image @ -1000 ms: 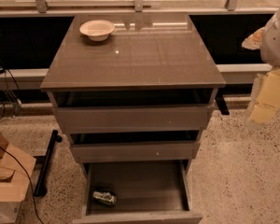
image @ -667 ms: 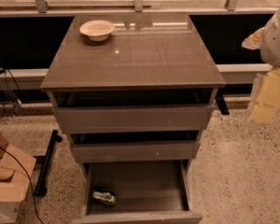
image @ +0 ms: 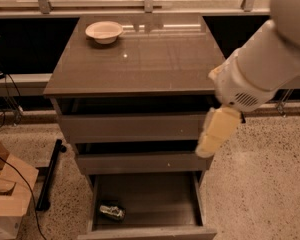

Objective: Pick green can from bottom drawer and place on counter

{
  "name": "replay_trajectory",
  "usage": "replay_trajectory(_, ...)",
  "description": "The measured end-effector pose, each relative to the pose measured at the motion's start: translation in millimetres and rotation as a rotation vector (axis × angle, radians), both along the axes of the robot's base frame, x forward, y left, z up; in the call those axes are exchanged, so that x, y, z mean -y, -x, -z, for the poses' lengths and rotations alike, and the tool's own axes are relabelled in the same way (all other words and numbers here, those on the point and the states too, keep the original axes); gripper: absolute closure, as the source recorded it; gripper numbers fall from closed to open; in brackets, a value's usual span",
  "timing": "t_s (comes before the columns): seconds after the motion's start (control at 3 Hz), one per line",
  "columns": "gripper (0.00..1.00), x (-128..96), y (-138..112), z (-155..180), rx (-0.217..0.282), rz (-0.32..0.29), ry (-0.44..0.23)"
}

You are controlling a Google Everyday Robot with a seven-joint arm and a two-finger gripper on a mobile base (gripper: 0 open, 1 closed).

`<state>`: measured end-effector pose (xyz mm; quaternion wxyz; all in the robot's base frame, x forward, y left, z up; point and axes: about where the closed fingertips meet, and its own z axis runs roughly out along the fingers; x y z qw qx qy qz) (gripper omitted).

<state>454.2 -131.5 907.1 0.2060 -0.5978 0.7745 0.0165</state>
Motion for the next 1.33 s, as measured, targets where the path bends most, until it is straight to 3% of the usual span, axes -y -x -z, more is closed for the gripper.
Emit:
replay_trajectory(0.33,0.00,-42.3,-19.8,36.4,0.006,-0.021,-0.122)
replay_trajectory(0.67,0.00,-42.4,-19.8,36.7,0.005,-0.021,-0.123)
replay_trajectory(1.0,0.00,-68.6,-17.0,90.4,-0.081,-0.005,-0.174)
replay_trajectory(1.33,0.00,-107.2,-22.7,149.0,-0.144,-0.018,-0.292)
